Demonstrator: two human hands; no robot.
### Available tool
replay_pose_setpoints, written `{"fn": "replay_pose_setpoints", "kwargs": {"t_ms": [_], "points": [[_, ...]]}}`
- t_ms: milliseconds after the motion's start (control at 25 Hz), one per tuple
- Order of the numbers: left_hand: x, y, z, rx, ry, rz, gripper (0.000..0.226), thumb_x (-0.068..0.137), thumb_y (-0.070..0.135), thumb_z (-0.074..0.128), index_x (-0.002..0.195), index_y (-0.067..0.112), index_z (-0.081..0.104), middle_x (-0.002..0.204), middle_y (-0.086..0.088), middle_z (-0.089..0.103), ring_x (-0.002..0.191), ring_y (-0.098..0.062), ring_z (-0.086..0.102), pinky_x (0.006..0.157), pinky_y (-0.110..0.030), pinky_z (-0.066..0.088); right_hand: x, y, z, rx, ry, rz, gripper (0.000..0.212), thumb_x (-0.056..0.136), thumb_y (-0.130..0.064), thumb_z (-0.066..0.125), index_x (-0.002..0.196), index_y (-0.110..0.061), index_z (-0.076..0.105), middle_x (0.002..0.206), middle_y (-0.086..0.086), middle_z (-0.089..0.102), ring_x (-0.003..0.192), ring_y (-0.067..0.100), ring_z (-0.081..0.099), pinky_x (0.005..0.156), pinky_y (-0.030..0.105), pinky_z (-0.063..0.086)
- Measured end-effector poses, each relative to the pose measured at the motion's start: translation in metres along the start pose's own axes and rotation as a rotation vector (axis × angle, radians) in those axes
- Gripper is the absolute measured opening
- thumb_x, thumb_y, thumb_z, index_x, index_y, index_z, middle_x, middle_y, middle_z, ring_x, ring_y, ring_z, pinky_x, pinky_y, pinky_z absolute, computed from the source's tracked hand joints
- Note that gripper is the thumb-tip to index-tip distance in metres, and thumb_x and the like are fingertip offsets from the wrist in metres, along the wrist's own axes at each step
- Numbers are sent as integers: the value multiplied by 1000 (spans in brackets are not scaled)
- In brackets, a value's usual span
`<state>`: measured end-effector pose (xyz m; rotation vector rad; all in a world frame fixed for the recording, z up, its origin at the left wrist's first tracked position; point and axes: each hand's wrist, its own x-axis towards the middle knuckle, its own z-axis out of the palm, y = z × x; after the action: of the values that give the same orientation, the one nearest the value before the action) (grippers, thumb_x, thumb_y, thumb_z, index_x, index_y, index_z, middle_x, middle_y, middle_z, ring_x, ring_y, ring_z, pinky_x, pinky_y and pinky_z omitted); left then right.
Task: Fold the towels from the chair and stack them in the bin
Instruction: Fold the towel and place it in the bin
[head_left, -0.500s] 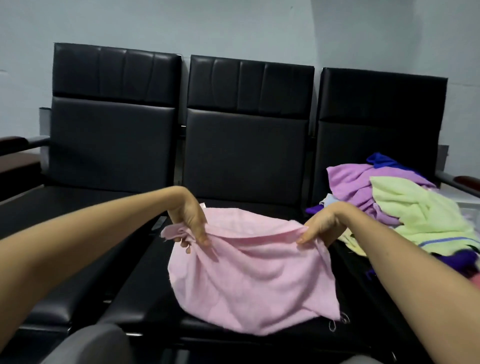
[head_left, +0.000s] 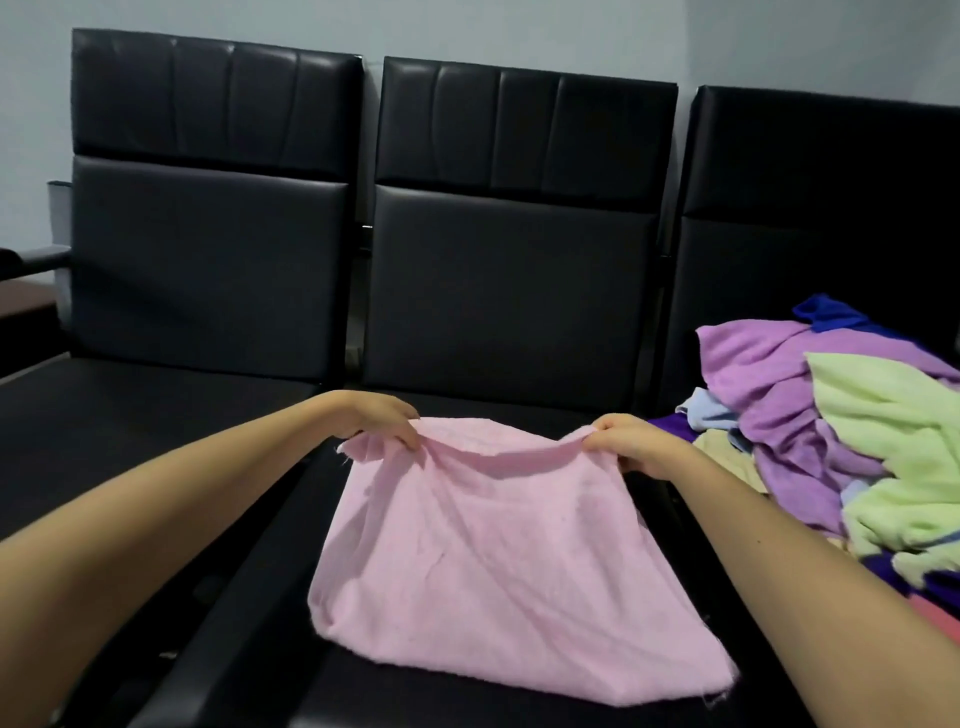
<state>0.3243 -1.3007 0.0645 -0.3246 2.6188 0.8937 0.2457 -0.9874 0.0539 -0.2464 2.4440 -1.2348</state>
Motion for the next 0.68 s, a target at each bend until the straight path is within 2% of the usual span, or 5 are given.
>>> {"fn": "replay_pose_setpoints", "kwargs": {"t_ms": [200,280,440,560,680], "points": [[56,-13,3,127,363,-28,16,87,20,52,74,11,57,67,-2,48,64,-18,47,53,-23,36,59,17,22,-53,299,-9,19,87,-6,46,79,-5,63,75,10,54,69,21,48,58,27,36],[73,-23,15,203,367,-25,17,89,22,47,78,13,56,81,-4,56,81,-25,57,64,-26,42,72,24,33,-128,351,-41,18,88,-8,43,77,-9,58,79,9,55,73,21,50,63,29,37],[91,-38,38,397,430,55,20,93,29,47,101,15,60,108,-2,60,109,-25,53,84,-34,34,85,40,49,-638,214,23,46,88,-20,46,134,-23,44,136,6,44,126,29,38,99,37,34],[79,-33,28,181,397,238,12,86,28,59,88,16,60,82,6,59,84,-14,56,78,-30,37,81,13,53,-557,222,-102,69,75,-21,47,139,-40,31,148,-6,30,135,24,26,103,41,26],[46,-9,17,-162,230,509,13,81,10,64,70,10,56,59,5,45,49,0,42,51,-22,36,69,-40,71,-540,-52,-355,87,68,-26,52,141,-55,15,153,-11,23,137,21,25,103,33,23]]}}
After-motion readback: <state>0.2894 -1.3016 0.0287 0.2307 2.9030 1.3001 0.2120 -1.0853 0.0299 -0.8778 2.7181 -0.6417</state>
